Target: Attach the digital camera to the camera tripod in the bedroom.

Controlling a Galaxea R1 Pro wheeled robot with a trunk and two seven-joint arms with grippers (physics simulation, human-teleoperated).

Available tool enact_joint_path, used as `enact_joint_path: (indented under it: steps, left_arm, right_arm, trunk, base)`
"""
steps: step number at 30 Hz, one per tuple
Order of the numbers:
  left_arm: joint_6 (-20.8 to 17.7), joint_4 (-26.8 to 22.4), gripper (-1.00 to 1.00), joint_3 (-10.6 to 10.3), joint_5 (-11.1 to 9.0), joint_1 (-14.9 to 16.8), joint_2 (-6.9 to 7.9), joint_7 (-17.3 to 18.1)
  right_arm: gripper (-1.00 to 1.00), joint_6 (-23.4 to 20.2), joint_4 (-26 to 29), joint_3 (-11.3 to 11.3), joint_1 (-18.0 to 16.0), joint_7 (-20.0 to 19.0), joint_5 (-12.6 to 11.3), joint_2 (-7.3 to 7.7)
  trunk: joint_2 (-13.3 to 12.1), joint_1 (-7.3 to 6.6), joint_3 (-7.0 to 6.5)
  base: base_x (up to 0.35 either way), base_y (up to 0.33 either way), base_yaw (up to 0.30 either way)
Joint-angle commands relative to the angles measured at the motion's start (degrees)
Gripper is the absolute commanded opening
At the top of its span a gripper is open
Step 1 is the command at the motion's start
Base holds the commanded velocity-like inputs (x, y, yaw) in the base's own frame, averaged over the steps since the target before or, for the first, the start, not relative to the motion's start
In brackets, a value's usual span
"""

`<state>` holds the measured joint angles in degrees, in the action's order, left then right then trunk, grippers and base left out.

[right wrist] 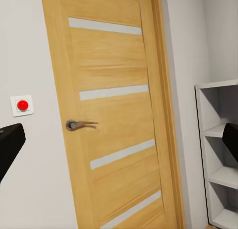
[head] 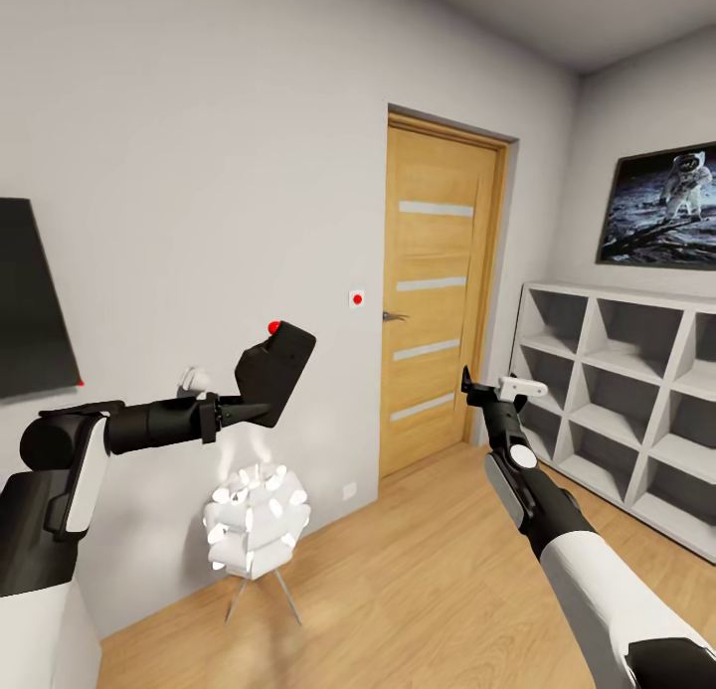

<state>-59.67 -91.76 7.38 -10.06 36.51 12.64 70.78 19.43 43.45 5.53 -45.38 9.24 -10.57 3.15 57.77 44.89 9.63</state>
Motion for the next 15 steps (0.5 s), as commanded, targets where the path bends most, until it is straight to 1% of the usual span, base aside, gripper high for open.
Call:
enact_joint_path:
  steps: [1,15]
  left_arm:
    - [-0.33,0.00,-1.00,0.01,-0.05,0.05,0.01,0.24]
    - [-0.33,0.01,-1.00,0.00,-0.05,0.05,-0.07,0.15]
  right_arm:
    - [1.00,0.26,-0.03,0.45,-0.06,0.43,-0.60,0.10]
    - [1.00,0.26,-0.03,0.47,-0.06,0.38,-0.60,0.10]
  trunk:
    - [-0.36,-0.22,-0.10]
    - [-5.97,-3.29,-2.61]
  base:
    - [0.000,0.000,0.000]
    - [0.000,0.000,0.000]
